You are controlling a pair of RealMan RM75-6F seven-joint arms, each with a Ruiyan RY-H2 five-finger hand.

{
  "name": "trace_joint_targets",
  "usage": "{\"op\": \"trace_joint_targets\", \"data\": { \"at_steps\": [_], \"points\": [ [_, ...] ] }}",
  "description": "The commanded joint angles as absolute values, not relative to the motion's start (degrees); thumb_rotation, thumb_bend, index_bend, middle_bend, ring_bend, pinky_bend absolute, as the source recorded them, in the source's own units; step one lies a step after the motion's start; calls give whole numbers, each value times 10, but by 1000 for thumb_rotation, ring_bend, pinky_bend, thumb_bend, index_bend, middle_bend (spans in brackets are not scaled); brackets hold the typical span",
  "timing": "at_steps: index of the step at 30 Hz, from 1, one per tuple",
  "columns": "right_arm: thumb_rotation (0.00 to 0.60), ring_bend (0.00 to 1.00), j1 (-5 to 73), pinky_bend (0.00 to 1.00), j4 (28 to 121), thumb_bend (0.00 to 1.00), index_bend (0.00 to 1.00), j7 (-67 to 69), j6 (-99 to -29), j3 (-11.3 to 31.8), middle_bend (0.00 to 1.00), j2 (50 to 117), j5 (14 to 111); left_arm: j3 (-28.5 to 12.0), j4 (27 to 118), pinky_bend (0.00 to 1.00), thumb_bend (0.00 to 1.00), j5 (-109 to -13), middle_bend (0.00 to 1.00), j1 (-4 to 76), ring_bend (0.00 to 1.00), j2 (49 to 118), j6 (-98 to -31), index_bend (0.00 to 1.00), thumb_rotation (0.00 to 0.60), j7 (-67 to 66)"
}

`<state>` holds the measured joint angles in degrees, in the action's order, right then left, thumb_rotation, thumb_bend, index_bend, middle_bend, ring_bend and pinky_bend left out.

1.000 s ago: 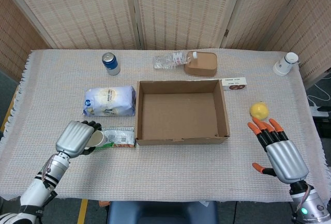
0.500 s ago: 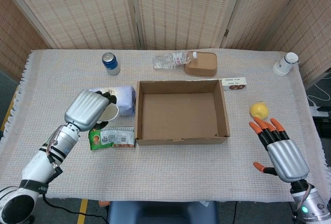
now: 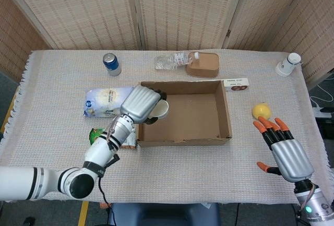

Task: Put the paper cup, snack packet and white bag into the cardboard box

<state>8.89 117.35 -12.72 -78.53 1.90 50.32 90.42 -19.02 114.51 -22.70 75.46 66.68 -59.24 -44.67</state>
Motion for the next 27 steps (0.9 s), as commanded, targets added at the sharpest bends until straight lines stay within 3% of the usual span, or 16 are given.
{"op": "trace_joint_targets", "data": {
  "at_steps": [1,3,6,8,16,20,22,23,27],
  "points": [
    [600,0,88,0,1174,0,4,-126,-789,21,0,502,905,-186,1066,595,291,-272,516,779,442,761,-651,503,600,-427],
    [600,0,88,0,1175,0,4,-125,-791,21,0,501,906,-181,1047,514,273,-275,422,781,355,781,-653,393,600,-425],
    [600,0,87,0,1175,0,4,-120,-793,21,0,500,907,-177,1026,248,207,-278,95,780,65,796,-648,59,600,-420],
    [600,0,87,0,1173,0,4,-118,-793,22,0,499,907,-177,1019,145,184,-291,0,773,0,800,-653,0,600,-410],
    [600,0,88,0,1171,0,4,-117,-792,21,0,499,907,-170,1030,128,180,-323,0,743,0,779,-672,0,600,-402],
    [600,0,86,0,1174,0,4,-116,-796,21,0,497,909,-155,1082,167,181,-344,9,701,10,720,-703,0,600,-402],
    [600,0,85,0,1175,0,4,-115,-797,21,0,496,911,-144,1121,240,183,-351,79,667,75,686,-726,0,600,-386],
    [600,0,86,0,1175,0,4,-115,-796,20,0,497,911,-131,1144,272,182,-359,130,642,119,659,-735,0,600,-380],
    [600,0,87,0,1176,0,4,-121,-789,16,0,500,915,-77,1191,284,181,-398,152,569,134,577,-750,31,600,-360]
  ]
}}
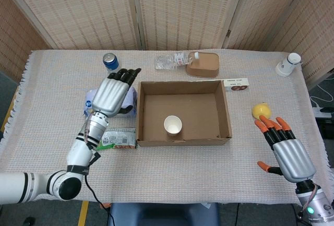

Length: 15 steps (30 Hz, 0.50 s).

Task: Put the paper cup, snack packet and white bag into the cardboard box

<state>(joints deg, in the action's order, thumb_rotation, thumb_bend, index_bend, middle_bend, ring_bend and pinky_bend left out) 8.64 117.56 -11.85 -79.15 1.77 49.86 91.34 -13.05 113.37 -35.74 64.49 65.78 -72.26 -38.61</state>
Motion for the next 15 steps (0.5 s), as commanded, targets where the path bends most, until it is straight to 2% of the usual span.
{"op": "trace_joint_targets", "data": {
  "at_steps": [1,5,7,15],
  "points": [
    [600,0,87,0,1177,0,4,-122,-789,16,0,501,916,-66,1199,283,180,-407,152,553,132,561,-751,40,600,-353],
    [600,0,88,0,1177,0,4,-129,-788,16,0,504,916,-13,1219,286,180,-454,166,487,132,509,-748,85,600,-328],
    [600,0,88,0,1177,0,4,-131,-787,16,0,505,914,4,1216,298,180,-475,191,464,143,505,-748,109,600,-318],
    [600,0,88,0,1176,0,4,-134,-785,13,0,509,917,36,1189,327,180,-533,227,406,165,559,-734,151,600,-304]
  ]
}}
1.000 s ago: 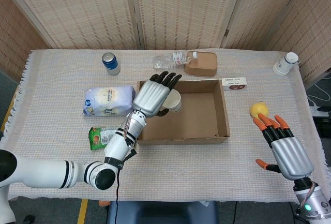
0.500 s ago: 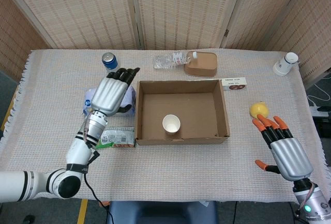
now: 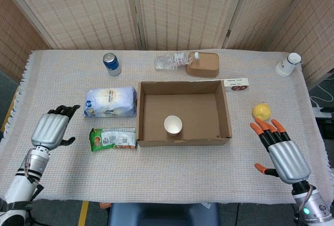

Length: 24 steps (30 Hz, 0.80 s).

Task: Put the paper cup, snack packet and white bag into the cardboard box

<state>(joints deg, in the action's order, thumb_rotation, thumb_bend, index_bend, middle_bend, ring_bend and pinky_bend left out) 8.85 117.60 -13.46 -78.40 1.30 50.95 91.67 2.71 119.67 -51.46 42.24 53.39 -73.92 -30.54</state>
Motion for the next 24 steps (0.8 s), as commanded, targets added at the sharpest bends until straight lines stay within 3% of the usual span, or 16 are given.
{"op": "trace_joint_targets", "data": {
  "at_steps": [1,12,24],
  "points": [
    [600,0,88,0,1176,0,4,-134,-785,13,0,509,917,38,1187,328,180,-538,228,402,165,568,-734,153,600,-305],
    [600,0,87,0,1176,0,4,-130,-789,15,0,506,917,24,1159,326,181,-528,232,389,155,664,-710,169,600,-340],
    [600,0,87,0,1176,0,4,-127,-791,17,0,503,913,5,1057,321,183,-523,243,389,156,755,-683,168,600,-354]
  ]
}}
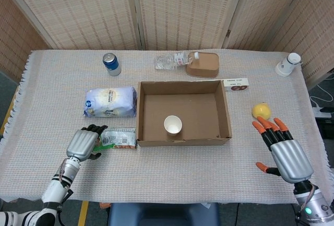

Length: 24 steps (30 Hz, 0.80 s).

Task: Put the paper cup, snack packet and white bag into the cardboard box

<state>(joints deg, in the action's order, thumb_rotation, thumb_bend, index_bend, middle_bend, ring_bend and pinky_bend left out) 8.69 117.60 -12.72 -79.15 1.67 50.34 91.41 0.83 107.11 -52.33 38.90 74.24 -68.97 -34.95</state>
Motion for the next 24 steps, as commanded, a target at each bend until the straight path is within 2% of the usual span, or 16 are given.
{"op": "trace_joint_targets", "data": {
  "at_steps": [1,10,24],
  "points": [
    [600,0,88,0,1175,0,4,-127,-790,17,0,504,913,5,1051,316,183,-525,238,389,150,759,-682,166,600,-355],
    [600,0,87,0,1175,0,4,-127,-791,18,0,503,910,-10,1003,251,184,-537,185,388,81,789,-676,134,600,-359],
    [600,0,89,0,1172,0,4,-129,-787,19,0,505,903,-28,972,251,184,-522,169,396,72,811,-639,124,600,-357]
  ]
}}
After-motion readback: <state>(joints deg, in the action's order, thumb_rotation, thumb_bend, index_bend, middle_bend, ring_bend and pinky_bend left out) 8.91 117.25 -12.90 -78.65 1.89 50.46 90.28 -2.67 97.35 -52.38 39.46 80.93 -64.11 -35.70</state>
